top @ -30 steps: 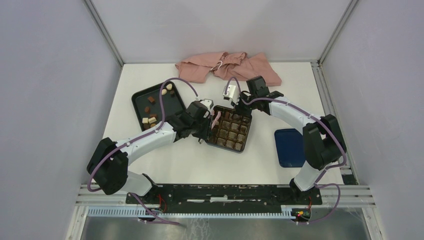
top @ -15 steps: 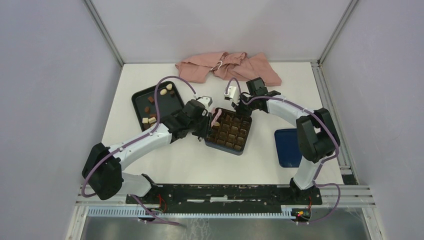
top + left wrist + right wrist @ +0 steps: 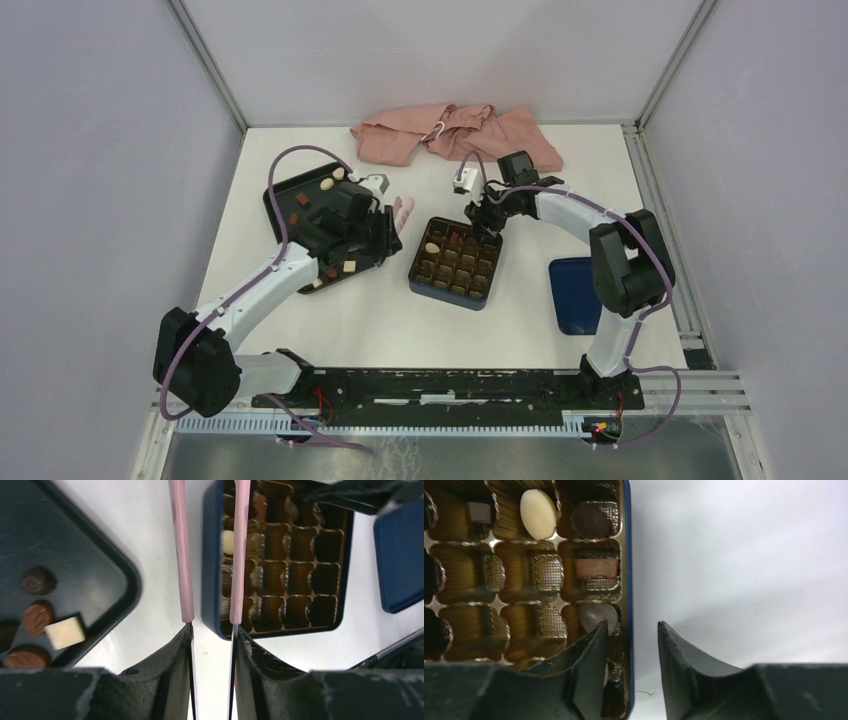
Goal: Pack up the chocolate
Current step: Pick up the fake chocolate from the plate.
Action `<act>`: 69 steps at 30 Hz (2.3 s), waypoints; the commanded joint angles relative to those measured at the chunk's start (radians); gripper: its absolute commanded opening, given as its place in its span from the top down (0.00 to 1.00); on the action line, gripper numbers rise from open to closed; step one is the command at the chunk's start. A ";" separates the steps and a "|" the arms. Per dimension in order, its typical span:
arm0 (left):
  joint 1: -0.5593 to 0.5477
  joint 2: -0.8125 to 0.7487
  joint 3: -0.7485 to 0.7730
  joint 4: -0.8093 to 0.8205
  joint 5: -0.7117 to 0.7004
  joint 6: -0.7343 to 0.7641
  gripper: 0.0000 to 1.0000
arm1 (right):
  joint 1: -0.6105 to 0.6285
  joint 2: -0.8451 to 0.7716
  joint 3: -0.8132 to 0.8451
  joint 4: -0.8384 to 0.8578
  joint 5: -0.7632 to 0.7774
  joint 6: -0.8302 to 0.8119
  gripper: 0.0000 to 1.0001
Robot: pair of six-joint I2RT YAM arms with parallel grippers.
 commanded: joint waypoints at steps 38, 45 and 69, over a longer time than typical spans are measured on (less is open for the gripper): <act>0.575 0.714 0.717 -0.484 0.091 0.202 0.60 | -0.054 -0.340 -0.104 0.023 -0.330 -0.056 0.38; 0.568 0.744 0.746 -0.498 0.104 0.212 0.60 | -0.054 -0.329 -0.104 0.024 -0.328 -0.059 0.38; 0.513 0.841 0.898 -0.577 0.021 0.211 0.60 | -0.055 -0.315 -0.103 0.019 -0.321 -0.068 0.38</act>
